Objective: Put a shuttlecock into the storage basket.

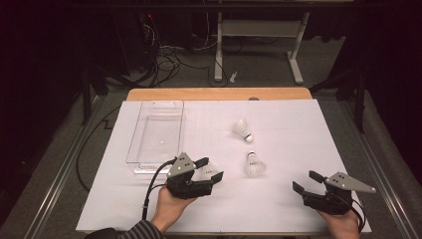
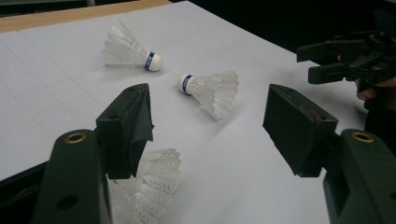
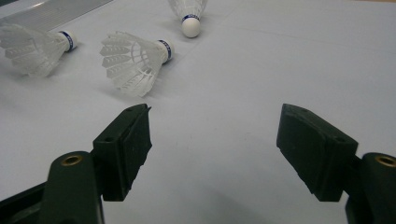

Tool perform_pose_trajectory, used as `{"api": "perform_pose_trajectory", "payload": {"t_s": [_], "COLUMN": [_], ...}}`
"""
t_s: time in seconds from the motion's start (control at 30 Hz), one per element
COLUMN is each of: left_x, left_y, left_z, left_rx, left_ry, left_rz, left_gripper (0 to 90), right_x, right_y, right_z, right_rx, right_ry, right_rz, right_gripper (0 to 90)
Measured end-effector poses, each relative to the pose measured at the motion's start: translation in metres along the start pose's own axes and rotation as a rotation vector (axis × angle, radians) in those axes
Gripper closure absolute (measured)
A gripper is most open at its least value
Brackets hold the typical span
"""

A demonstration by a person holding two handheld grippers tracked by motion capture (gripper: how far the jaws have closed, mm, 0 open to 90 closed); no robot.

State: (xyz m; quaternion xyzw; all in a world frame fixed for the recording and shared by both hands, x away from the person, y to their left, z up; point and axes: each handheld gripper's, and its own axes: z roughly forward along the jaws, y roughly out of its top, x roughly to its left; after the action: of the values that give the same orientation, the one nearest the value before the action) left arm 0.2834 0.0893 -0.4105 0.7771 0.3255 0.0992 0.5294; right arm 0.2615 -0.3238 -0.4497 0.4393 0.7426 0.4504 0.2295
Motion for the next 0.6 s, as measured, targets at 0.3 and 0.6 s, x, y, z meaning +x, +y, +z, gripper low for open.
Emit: {"api": "perform_pose_trajectory", "payload": {"t_s": [0.3, 0.6], "left_x": [-0.002, 0.0], "left_y": [0.009, 0.017], "left_z": [0.003, 0.0], "left_rx": [0.087, 0.191], "left_ry": [0.011, 0.015], "left_rz": [-0.008, 0.002], "left_gripper": [36.8, 42.3], "right_x": [0.0, 0.0], "right_y": [0.0, 0.0], "right_z": [0.0, 0.0], "right_rx": [0.0, 0.0], "right_ry": [0.001, 0.001], "right_rz": [-0.001, -0.001], "right_gripper": [26.8, 26.9]}}
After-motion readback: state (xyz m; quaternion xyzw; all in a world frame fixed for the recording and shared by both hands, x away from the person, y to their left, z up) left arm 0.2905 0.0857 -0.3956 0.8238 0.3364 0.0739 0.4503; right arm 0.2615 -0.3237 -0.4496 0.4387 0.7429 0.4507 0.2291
